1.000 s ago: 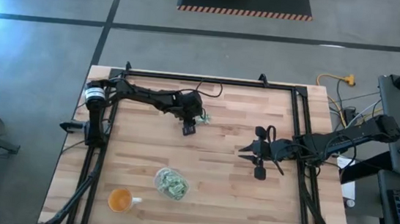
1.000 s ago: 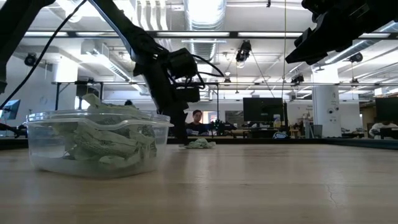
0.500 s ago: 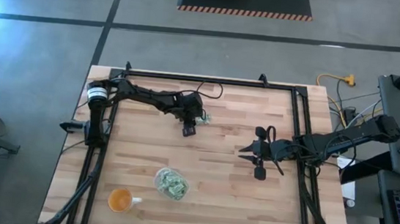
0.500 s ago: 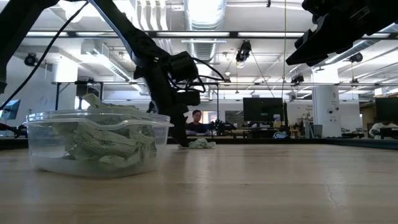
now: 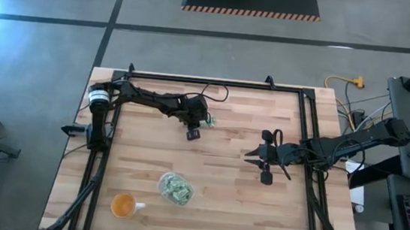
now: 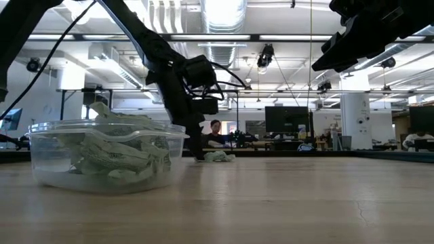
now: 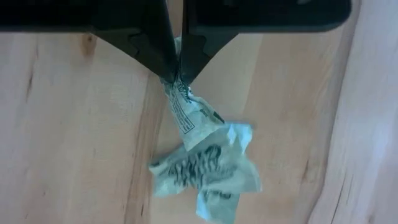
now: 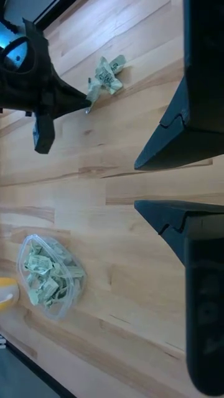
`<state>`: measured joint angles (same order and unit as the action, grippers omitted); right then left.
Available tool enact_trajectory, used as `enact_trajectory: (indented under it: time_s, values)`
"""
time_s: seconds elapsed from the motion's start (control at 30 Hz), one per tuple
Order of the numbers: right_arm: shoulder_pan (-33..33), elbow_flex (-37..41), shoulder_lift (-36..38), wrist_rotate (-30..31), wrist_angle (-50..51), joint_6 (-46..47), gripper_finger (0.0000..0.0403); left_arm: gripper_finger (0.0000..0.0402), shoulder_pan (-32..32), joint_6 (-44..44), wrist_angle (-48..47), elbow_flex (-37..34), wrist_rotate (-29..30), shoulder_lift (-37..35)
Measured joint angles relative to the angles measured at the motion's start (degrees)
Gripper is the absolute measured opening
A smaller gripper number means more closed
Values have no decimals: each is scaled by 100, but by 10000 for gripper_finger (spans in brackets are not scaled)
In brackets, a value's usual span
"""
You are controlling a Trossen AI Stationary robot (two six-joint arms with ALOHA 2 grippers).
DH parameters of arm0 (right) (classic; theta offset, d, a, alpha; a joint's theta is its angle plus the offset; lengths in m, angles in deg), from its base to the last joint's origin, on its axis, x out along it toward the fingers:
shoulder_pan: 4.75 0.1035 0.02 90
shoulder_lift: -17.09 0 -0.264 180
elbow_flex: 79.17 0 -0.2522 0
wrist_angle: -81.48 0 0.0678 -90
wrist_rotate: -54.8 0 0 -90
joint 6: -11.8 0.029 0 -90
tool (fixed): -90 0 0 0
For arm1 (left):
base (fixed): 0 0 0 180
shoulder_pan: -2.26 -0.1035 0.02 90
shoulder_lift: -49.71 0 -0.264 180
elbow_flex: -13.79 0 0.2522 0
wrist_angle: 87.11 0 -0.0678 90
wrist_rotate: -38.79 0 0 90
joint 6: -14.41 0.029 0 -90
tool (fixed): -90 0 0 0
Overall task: Pick and place Stevia / Truvia into bins
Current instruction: Put the stevia packet into the transparent container
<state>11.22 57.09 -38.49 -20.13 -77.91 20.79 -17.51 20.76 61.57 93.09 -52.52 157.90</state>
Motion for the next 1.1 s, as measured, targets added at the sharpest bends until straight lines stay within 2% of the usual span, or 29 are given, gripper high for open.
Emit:
enact_trajectory:
  time_s: [0.27,0.43,0.6,0.93,1.1]
  values:
    - [0,18,0,0,5,1,77,1,195,-206,-660,-3,-175,-600]
    - [0,27,0,1,-2,1,77,0,518,-323,-1310,-35,-1043,-1055]
    - [1,43,0,2,-17,2,77,0,1128,-294,-1459,-155,-1784,-1448]
    - [0,47,0,2,-51,35,77,0,2636,-280,-1426,-376,-1783,-1909]
    - [2,71,2,2,-67,48,77,0,3278,-290,-1365,-409,-1239,-1903]
